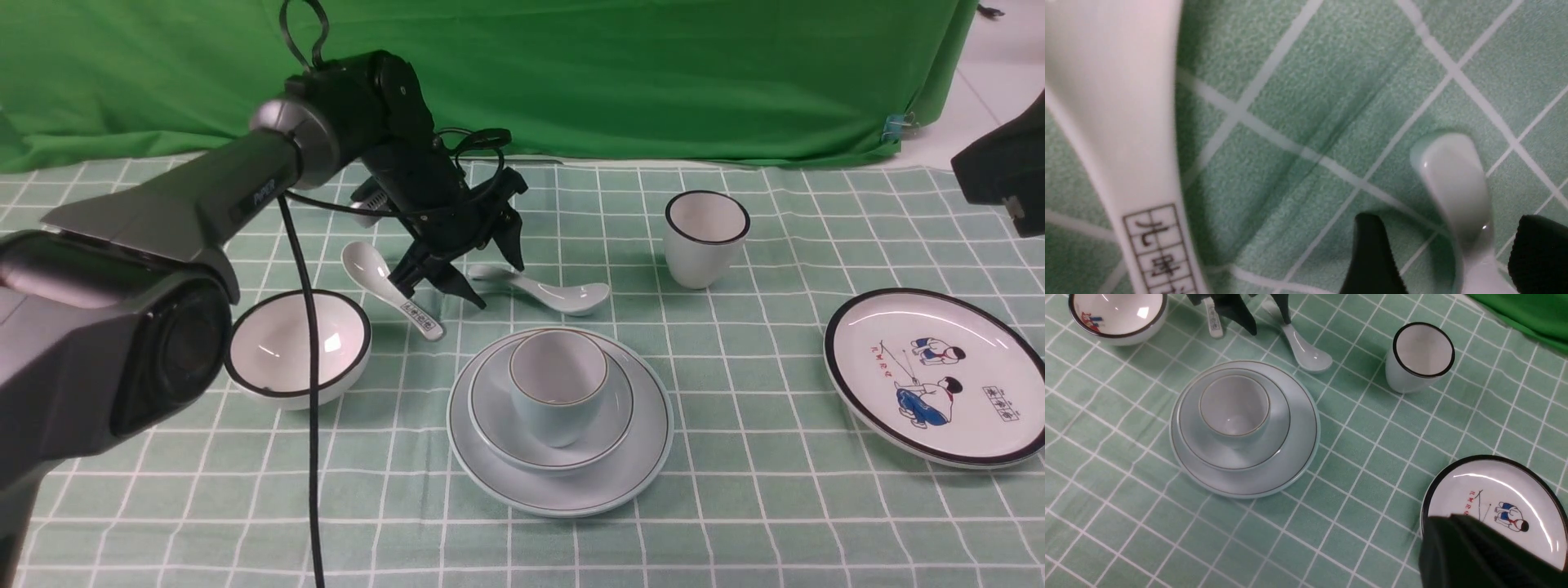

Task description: Place the bowls on the plates on the blue tablecloth, put the cups on the bowls, and place the spoons in the cups.

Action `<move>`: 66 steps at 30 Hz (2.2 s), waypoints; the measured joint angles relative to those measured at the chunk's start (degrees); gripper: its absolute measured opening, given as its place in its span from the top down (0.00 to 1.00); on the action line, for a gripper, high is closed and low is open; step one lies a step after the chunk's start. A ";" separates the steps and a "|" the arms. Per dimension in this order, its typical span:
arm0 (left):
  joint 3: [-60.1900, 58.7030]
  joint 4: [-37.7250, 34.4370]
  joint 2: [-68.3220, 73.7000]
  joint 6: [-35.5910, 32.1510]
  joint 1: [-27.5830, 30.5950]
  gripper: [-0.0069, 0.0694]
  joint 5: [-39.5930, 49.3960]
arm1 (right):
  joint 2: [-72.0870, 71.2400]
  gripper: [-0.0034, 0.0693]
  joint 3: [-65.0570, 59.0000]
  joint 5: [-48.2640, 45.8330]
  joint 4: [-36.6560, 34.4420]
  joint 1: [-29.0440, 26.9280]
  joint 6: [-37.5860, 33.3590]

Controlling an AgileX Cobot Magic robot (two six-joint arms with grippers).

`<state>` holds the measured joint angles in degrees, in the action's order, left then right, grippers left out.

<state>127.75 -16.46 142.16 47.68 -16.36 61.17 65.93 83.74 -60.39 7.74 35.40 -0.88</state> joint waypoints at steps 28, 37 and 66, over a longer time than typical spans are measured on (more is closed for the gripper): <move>1.19 -3.19 1.25 -1.24 2.64 0.87 -0.45 | 0.00 0.90 0.00 0.00 -0.01 0.00 -0.28; 9.12 4.87 1.25 -7.70 3.69 0.88 2.10 | 0.00 0.89 0.00 0.43 -0.01 0.00 -0.45; 38.29 19.65 -12.69 -38.43 -9.00 0.88 8.93 | -0.05 0.91 0.00 2.40 0.28 0.00 -0.58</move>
<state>166.04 3.19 129.48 9.25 -25.35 70.10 65.89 83.74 -57.99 8.03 35.40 -1.46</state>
